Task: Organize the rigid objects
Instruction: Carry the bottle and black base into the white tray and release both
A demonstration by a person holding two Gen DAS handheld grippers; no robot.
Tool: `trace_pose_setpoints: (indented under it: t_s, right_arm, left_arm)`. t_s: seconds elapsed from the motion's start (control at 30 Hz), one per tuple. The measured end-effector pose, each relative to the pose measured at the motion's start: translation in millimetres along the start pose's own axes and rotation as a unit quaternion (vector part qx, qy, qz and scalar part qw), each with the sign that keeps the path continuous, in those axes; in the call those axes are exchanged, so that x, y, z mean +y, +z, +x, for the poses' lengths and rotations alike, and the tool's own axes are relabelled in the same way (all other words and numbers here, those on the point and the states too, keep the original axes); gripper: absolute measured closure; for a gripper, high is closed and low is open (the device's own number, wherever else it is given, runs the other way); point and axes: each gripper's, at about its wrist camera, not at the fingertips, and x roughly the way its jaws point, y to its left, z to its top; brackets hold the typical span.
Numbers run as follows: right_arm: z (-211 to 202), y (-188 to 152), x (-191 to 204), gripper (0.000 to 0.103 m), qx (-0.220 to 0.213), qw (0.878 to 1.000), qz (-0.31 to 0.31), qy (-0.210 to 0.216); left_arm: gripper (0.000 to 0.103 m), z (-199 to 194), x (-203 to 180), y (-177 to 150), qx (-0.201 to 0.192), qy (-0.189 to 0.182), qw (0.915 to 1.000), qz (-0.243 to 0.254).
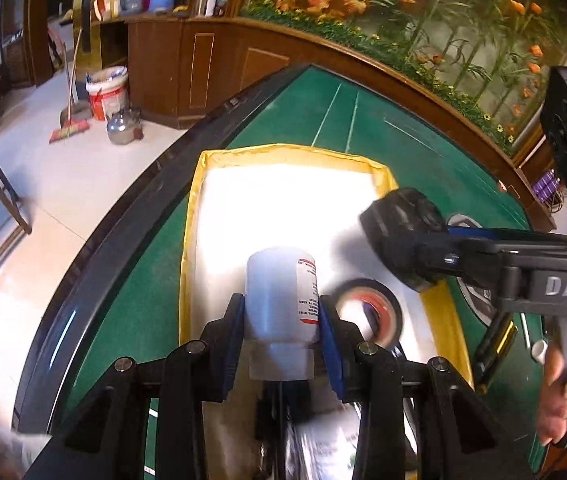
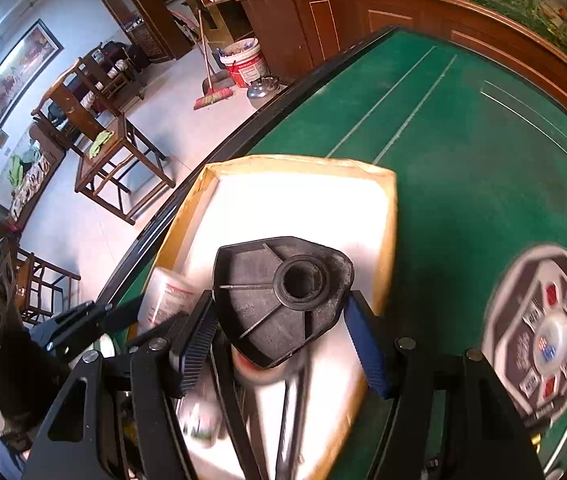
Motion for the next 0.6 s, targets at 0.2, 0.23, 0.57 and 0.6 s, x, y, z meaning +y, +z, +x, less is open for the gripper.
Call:
trace_pose_setpoints:
  t_s: [0.2, 0.23, 0.57, 0.6]
  right_arm:
    - [39, 22, -2, 0.039, 0.025, 0.999, 0.014, -0.021]
    - [44, 23, -2, 0.039, 0.028, 0.999, 0.014, -0.023]
    - [59, 27, -11, 0.039, 0.035, 0.999, 0.015, -0.038]
    - [59, 27, -11, 0.039, 0.036, 0.998, 0.014, -0.039]
  left_arm:
    - [0.065, 21, -1, 9, 0.018, 0.008, 0.9998, -0.002]
    - [0.065, 22, -1, 9, 0.022, 0.006, 0.9997, -0.003]
    - [0.065, 30, 1, 7, 0.026, 0.018, 0.9995, -0.005]
    - [0.065, 29, 1, 7, 0.027, 0.018, 0.9995, -0.006]
